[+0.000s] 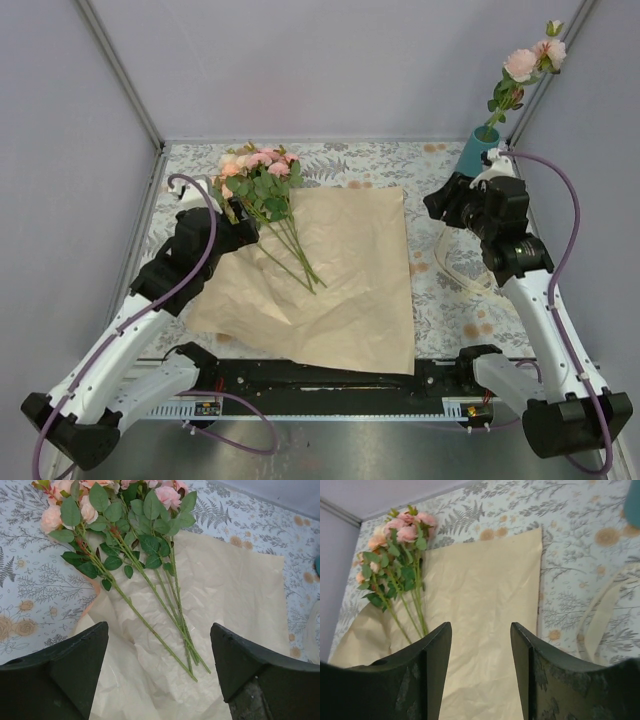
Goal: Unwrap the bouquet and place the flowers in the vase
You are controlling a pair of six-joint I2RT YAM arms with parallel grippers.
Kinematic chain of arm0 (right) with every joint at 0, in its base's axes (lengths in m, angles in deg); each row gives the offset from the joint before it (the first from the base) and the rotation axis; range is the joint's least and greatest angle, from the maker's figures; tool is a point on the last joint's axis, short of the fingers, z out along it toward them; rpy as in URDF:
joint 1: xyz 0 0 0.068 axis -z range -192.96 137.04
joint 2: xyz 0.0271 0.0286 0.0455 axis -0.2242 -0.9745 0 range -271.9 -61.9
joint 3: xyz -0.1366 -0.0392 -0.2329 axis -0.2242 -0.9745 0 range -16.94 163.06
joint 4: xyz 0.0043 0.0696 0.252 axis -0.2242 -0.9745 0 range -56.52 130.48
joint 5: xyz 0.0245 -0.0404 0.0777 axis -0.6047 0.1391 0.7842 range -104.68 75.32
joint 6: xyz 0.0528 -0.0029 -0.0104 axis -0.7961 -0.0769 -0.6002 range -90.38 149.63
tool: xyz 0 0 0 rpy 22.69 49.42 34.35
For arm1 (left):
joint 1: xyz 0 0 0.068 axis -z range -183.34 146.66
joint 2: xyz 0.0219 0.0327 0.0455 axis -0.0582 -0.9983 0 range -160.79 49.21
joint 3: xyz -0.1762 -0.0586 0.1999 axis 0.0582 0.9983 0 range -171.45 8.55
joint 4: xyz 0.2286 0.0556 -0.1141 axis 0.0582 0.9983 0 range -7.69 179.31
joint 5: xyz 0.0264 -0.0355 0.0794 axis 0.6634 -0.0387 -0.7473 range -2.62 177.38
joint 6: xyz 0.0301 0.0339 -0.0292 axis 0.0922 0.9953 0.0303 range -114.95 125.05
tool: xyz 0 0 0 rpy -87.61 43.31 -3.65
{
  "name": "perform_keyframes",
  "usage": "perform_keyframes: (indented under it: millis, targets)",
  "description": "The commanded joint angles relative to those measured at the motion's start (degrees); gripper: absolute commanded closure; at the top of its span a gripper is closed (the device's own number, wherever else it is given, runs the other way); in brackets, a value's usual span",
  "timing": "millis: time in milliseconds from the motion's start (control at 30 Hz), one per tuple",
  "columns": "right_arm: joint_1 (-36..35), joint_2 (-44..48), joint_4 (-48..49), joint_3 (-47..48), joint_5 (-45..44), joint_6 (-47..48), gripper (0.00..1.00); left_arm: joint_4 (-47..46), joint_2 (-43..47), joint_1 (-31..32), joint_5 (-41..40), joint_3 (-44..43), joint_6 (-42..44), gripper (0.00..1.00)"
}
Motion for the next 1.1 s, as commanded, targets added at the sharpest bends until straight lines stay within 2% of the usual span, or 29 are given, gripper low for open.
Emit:
perform_keyframes:
  millis: [0,200,333,433,533,733,1067]
  targets:
    - [-0.45,7.67,2.37,-6.73,9.67,-4.91,0.4,-1.67,-4.62,-0.07,-1.5,-3.74,-4.98,0.16]
    - [-0.36,14.0,2.73,-14.56,11.71,-9.03,0.41,1.06,-12.79,-1.21,-0.19,-9.1,-11.65,0.18]
    - [-0.45,17.34,2.55,-15.97,15.4,-12.03,0.41,-1.83,-19.73,-4.45,8.5,-9.9,-17.01,0.23]
    - [-0.36,19.28,2.55,-15.71,15.76,-12.38,0.41,-2.1,-26.67,-6.57,11.5,-11.3,-20.62,0.28]
    - [-0.36,21.47,2.38,-15.71,15.06,-12.74,0.41,-2.63,-32.39,-7.54,10.72,-11.84,-23.61,0.34]
    - [-0.36,24.03,2.55,-16.24,14.44,-13.35,0.41,-4.74,-43.72,-10.34,11.15,-10.95,-27.83,0.36]
    - [-0.36,25.26,2.9,-17.2,13.38,-14.23,0.41,-4.83,-51.73,-11.93,10.19,-10.68,-29.16,0.4]
